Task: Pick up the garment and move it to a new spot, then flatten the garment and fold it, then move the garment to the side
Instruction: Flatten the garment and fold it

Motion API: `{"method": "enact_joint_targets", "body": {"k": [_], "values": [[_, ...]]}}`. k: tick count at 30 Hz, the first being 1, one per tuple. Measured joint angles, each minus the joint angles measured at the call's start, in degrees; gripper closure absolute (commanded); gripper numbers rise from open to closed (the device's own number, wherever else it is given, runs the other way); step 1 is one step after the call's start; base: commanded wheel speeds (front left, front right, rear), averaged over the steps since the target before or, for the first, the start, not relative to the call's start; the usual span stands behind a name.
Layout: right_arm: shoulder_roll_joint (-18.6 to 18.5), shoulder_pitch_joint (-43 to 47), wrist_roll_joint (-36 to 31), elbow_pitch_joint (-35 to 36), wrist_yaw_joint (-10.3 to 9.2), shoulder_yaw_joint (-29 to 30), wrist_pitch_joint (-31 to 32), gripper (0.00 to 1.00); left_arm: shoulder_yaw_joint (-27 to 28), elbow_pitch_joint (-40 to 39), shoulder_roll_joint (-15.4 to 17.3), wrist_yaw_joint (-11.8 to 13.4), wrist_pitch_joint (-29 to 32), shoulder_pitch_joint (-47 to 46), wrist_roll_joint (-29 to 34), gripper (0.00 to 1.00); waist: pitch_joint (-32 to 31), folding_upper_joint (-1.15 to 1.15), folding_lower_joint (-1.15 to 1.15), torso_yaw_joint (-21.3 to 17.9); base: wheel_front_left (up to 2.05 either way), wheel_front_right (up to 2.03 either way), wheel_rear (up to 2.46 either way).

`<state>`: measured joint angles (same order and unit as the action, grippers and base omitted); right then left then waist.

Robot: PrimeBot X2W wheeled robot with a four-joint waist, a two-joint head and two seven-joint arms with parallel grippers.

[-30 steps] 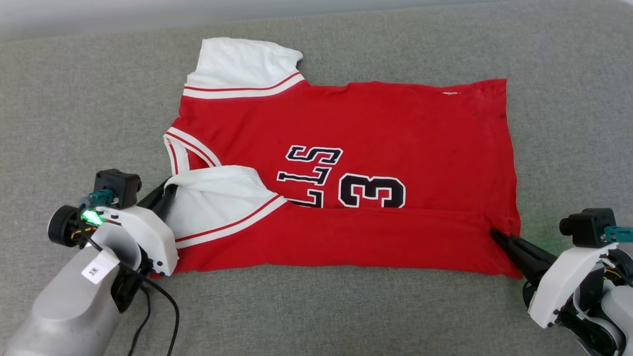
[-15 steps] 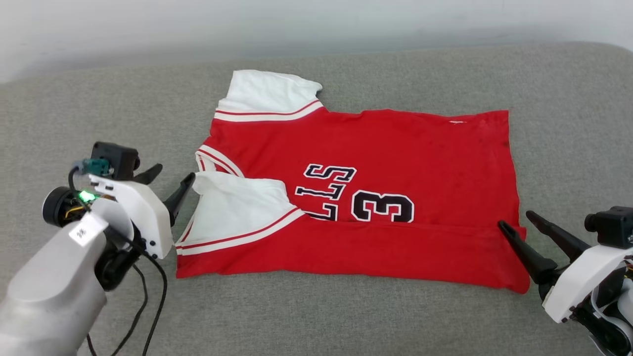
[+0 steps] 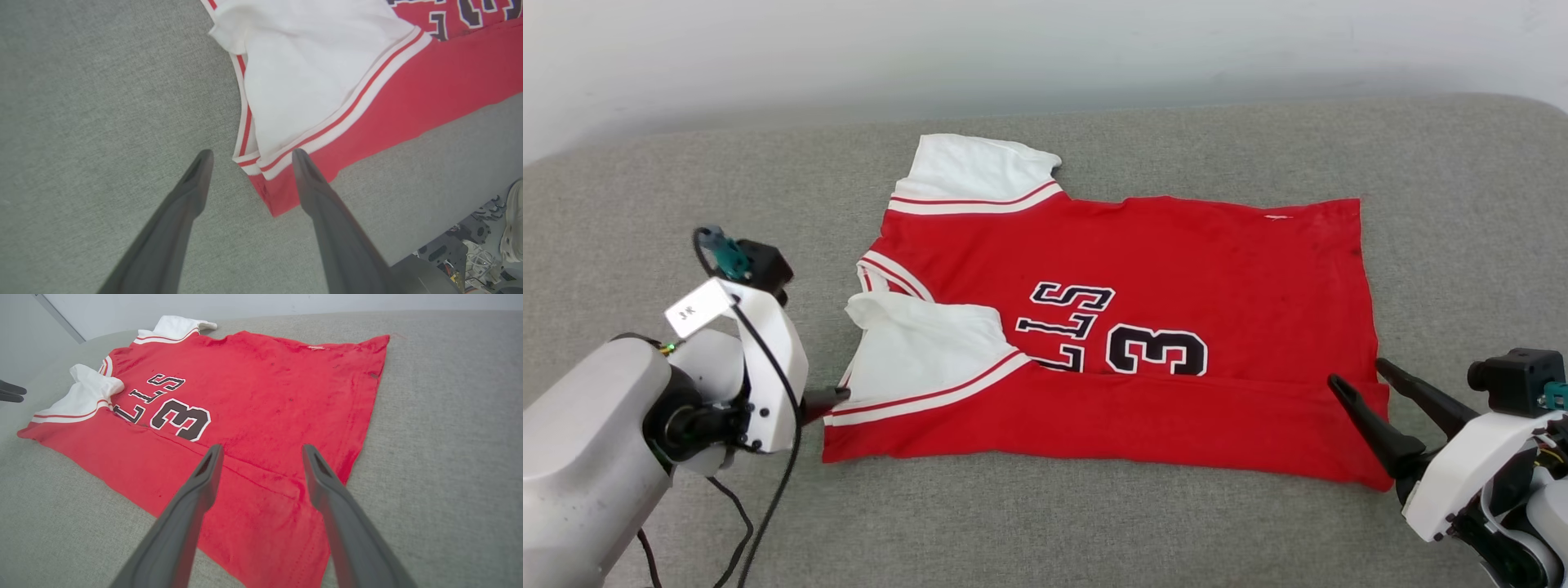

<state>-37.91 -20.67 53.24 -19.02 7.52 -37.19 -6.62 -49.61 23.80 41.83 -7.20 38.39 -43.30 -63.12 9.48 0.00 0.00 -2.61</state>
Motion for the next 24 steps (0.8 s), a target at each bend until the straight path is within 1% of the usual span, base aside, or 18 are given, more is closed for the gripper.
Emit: {"method": "enact_joint_targets", "body": {"k": [3, 6, 13, 15, 18, 19, 20, 21, 24], "values": [[0.5, 0.2, -0.3, 0.3, 0.0, 0.3, 0.4, 0.0, -1.3, -0.2, 0.0, 0.6, 3.5, 0.0, -0.3, 0.0, 0.2, 0.0, 0.0, -0.3, 0.0, 0.0, 0.0], [0.9, 0.2, -0.4, 0.5, 0.0, 0.5, 0.7, 0.0, -2.5, 0.2, -0.1, 0.9, 5.6, 0.2, -0.3, 0.0, 0.7, 0.0, 0.0, -0.7, 0.0, 0.0, 0.0], [1.8, -0.7, -0.9, 1.0, 0.0, 0.4, 1.2, 0.0, -3.4, 4.0, -1.5, 1.2, 4.9, 0.8, 0.2, 0.0, 2.7, 0.0, 0.0, -2.3, 0.0, 0.0, 0.0], [1.9, -0.8, -0.9, 0.9, 0.0, 0.3, 1.2, 0.0, -3.4, 5.0, -2.1, 1.1, 4.4, 1.0, -0.2, 0.0, 3.2, 0.01, 0.0, -2.7, 0.0, 0.0, 0.0], [2.0, -0.8, -0.9, 0.8, 0.0, 0.2, 1.2, 0.0, -4.6, 5.9, -2.3, 0.6, 3.8, 1.3, 0.9, 0.0, 3.6, 0.0, -0.01, -3.1, 0.0, 0.0, 0.0], [2.0, -0.8, -0.9, 0.7, 0.0, 0.2, 1.2, 0.0, -4.7, 6.2, -2.3, 0.5, 3.6, 1.3, 0.7, 0.55, 3.7, 0.0, -0.01, -3.2, 0.0, 0.0, 0.0], [2.0, -0.8, -0.9, 0.6, 0.0, 0.2, 1.2, 0.0, -4.9, 6.3, -2.3, 0.3, 3.1, 1.3, 0.8, 0.98, 3.6, 0.0, -0.01, -3.3, 0.0, 0.0, 0.0], [1.9, -0.8, -0.9, 0.6, 0.0, 0.3, 1.2, 0.0, -5.3, 6.4, -2.3, 0.2, 2.4, 1.3, 1.0, 1.0, 3.5, 0.0, -0.01, -3.3, 0.0, 0.0, 0.0], [1.0, -1.3, -2.0, 0.7, 0.0, 0.7, 1.1, 0.0, -6.0, 6.2, -2.2, 0.1, -0.4, 1.7, 2.0, 1.0, 2.9, 0.0, -0.01, -3.2, 0.0, 0.0, 0.0]]}}
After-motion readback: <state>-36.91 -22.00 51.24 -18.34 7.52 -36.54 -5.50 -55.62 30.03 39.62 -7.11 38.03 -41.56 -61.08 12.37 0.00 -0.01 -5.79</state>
